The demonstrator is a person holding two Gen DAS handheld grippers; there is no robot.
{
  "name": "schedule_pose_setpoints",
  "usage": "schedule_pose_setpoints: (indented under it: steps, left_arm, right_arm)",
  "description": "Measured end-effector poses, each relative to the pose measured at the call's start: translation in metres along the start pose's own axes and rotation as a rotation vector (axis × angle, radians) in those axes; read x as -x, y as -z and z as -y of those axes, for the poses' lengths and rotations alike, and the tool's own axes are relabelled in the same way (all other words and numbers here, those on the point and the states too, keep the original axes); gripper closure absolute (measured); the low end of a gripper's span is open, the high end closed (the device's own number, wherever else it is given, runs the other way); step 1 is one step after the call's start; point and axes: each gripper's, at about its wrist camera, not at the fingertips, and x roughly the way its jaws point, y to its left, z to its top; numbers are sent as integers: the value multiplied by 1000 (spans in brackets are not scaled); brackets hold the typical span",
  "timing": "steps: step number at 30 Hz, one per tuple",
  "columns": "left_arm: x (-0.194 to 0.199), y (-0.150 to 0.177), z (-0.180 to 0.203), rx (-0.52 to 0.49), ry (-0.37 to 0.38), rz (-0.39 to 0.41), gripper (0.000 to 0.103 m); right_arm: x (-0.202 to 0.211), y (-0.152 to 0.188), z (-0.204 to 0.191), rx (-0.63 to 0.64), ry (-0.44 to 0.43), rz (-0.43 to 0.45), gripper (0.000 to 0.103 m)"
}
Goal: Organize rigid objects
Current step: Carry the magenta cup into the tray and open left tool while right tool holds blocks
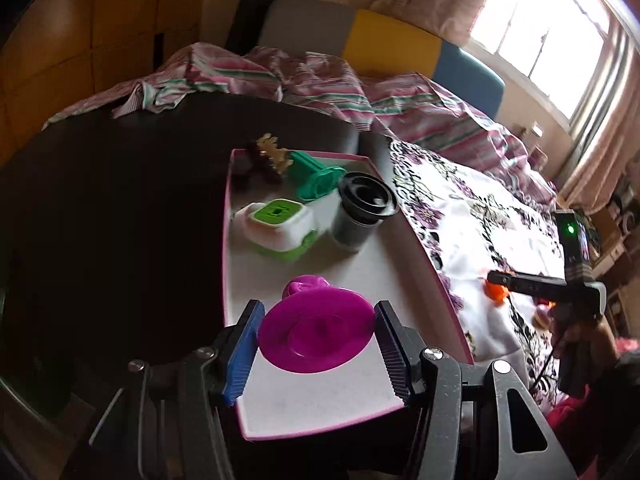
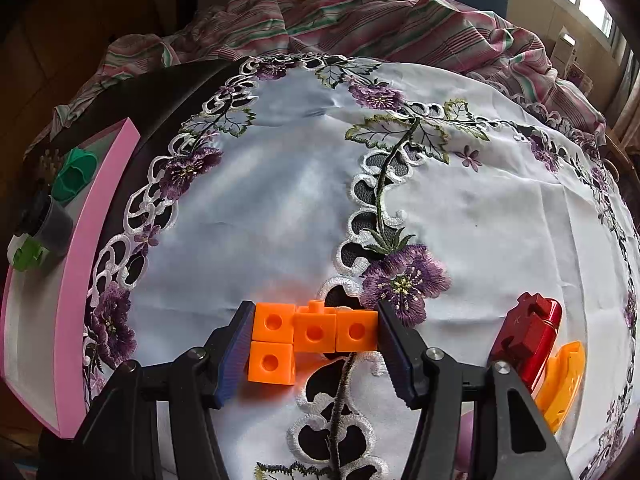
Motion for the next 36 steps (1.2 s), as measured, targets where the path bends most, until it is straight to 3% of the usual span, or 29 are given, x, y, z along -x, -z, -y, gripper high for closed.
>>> schedule_pose_setpoints:
  steps: [8, 12, 17, 21, 24, 36]
  left_arm:
    - [-29, -9, -12, 36, -20, -47, 46]
    - [-46, -17, -12, 7, -68, -42, 46]
    - [-59, -22, -17, 18, -91, -42, 38]
    - [-53, -19, -17, 10, -106, -30, 37]
    - [-44, -16, -16, 11, -120, -18, 26]
    - [-13, -5, -21, 43, -164, 13, 26]
  right_arm:
    - [0, 0, 0, 2, 0, 0, 43]
    - [0, 0, 0, 5, 1, 1, 43]
    - [0, 0, 0, 4, 1, 1, 43]
    - [0, 0, 0, 5, 1, 1, 43]
    - [0, 0, 0, 3, 0, 0, 43]
    - [0, 0, 0, 4, 10, 4, 42]
